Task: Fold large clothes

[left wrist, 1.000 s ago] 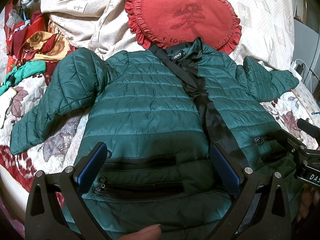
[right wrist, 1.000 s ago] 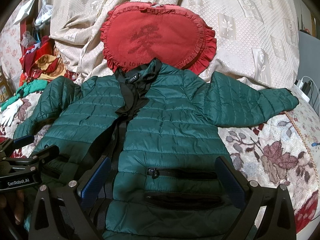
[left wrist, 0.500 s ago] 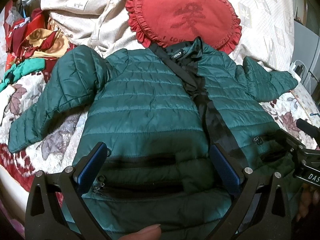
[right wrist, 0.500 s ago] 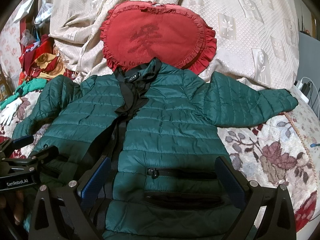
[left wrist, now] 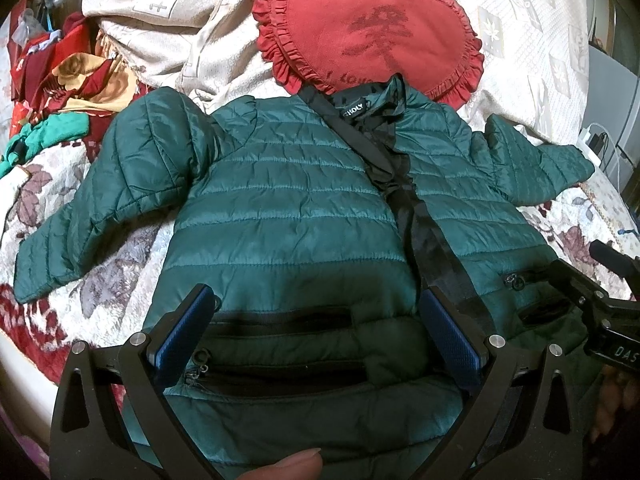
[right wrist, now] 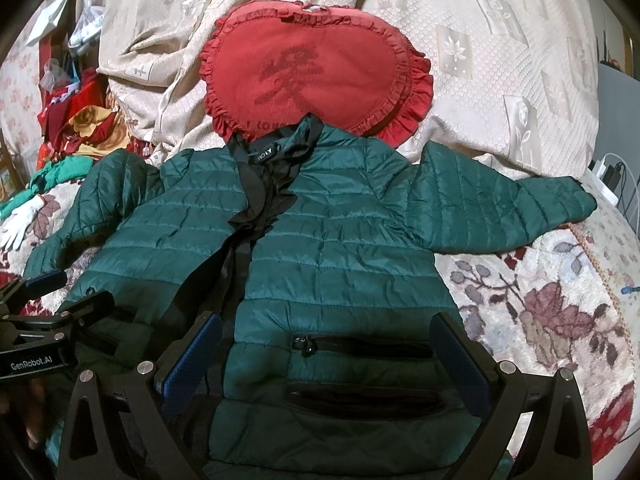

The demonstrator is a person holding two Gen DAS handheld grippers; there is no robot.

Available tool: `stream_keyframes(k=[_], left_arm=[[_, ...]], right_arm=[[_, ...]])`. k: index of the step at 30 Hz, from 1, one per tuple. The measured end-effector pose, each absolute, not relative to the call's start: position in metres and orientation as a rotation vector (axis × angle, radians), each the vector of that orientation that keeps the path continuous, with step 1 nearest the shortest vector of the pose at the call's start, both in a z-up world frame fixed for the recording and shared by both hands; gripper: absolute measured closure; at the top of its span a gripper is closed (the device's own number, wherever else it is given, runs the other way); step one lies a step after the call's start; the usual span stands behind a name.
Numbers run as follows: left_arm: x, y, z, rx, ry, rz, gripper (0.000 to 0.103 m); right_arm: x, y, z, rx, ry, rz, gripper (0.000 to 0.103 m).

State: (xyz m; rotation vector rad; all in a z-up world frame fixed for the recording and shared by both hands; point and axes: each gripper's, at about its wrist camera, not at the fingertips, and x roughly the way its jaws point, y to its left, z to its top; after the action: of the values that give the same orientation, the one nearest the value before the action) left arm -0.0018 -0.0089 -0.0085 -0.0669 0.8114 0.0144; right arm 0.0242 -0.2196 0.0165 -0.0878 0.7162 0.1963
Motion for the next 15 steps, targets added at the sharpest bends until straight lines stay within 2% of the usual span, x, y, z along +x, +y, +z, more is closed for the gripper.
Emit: stream_keyframes(k=[15], left_arm=[[-0.0024,-0.0035,-0.0077,-0.087,0.813,0.011,0.0]], right_arm=[[0.0253,-0.2163,0.0122,-0.088,0.733,0.2,0.001]])
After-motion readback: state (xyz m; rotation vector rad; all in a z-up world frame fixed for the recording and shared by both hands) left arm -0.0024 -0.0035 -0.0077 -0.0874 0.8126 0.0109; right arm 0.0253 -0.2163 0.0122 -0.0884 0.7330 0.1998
